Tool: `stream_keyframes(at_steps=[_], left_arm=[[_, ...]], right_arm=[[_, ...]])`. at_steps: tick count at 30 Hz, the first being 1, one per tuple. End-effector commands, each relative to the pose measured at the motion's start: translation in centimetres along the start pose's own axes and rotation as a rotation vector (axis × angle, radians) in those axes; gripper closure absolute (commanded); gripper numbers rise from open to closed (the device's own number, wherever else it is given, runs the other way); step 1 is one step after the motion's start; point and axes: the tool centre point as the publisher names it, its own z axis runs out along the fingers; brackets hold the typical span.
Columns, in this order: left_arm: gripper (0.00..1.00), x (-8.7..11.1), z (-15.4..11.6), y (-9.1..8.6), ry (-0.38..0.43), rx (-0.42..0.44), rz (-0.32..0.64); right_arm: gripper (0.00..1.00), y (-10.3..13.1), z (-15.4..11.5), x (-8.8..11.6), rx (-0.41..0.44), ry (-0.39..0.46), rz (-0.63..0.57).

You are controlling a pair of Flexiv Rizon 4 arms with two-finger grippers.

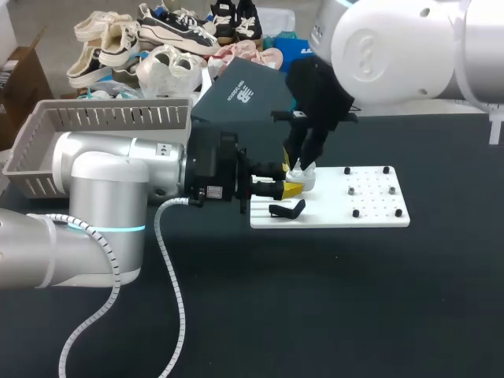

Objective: Pick up each earbud case from the left stands, insert the matching earbuds, close the lid, and place the case in the box.

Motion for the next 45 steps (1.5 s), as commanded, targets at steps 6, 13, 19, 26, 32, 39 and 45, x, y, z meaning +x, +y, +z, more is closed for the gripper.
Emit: stream_keyframes(at_steps=[6, 13, 19, 26, 32, 39, 45], left_arm=[[1.00, 0.01, 0.00, -0.17, 0.000, -0.006, 0.001], [1.00, 0.01, 0.00, -0.17, 0.000, -0.006, 0.001], [1.00, 0.01, 0.00, -0.17, 0.000, -0.006, 0.001], [1.00, 0.01, 0.00, -0.17, 0.000, -0.006, 0.001], [1.00, 0.01, 0.00, -0.17, 0.000, -0.006, 0.001], [1.00, 0.01, 0.00, -0.17, 0.000, -0.006, 0.001], [1.00, 0.01, 0.00, -0.17, 0.000, -0.006, 0.001]], right_arm=[[1.00, 0.02, 0.34, 0.06, 0.001, 0.006, 0.004], [1.00, -0.02, 0.47, -0.04, 0.004, 0.004, 0.006], [1.00, -0.06, 0.59, -0.14, 0.006, -0.001, 0.009], [1.00, -0.22, 0.89, -0.11, 0.009, 0.001, 0.011], [1.00, -0.41, 1.00, -0.08, 0.019, -0.002, 0.017], [0.63, -0.44, 1.01, -0.02, 0.026, -0.005, 0.018], [0.62, -0.33, 0.83, 0.20, 0.024, -0.006, 0.016]])
